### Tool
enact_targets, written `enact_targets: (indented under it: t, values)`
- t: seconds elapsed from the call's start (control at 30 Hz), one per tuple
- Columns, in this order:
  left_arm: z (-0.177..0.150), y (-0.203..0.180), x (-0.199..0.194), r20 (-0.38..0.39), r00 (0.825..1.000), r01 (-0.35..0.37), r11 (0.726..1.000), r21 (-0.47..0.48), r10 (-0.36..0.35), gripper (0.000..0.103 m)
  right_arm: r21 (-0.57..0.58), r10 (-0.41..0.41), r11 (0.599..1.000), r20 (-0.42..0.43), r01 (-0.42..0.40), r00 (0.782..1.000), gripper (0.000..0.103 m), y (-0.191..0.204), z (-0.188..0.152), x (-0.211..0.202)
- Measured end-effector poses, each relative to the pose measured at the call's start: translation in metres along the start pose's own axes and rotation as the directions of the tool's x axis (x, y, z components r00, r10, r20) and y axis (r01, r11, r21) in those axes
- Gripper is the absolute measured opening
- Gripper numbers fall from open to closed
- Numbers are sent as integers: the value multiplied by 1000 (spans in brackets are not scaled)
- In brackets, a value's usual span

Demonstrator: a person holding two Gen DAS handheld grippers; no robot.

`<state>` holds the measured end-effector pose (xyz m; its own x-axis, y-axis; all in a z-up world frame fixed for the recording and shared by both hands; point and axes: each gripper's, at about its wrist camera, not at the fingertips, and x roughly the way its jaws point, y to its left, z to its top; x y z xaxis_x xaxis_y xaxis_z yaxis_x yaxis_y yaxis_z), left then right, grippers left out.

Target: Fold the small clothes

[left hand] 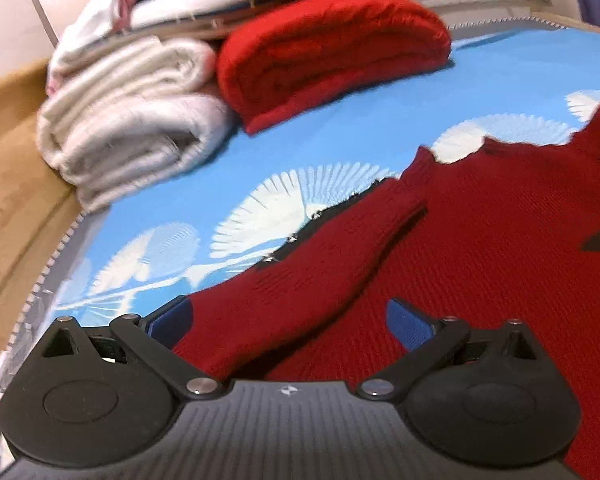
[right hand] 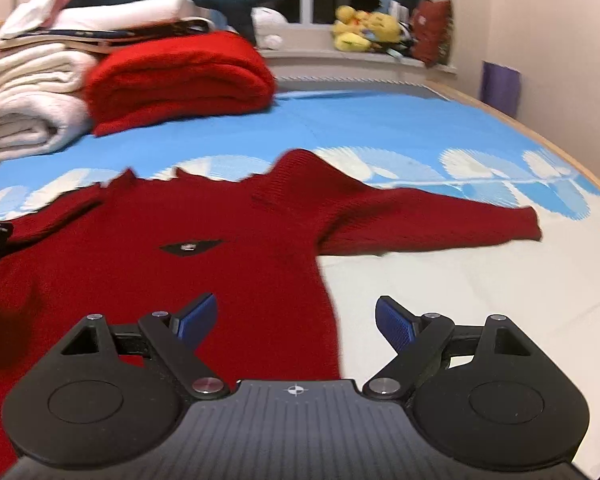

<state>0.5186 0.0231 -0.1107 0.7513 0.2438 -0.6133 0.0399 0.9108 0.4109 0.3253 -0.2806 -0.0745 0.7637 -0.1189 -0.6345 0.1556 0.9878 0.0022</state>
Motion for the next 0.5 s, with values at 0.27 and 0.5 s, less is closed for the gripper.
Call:
enact_targets:
  t: [0.27, 0.5]
  values:
    - [6, 42, 86, -162, 985, 5, 937, -349, -66, 8, 237, 74, 971, -146, -38, 986, 87, -32, 1, 37]
    - [-45, 193, 67, -112, 993, -63, 629, -775, -38, 7, 400, 165, 912, -164, -87, 973, 86, -45, 0, 38]
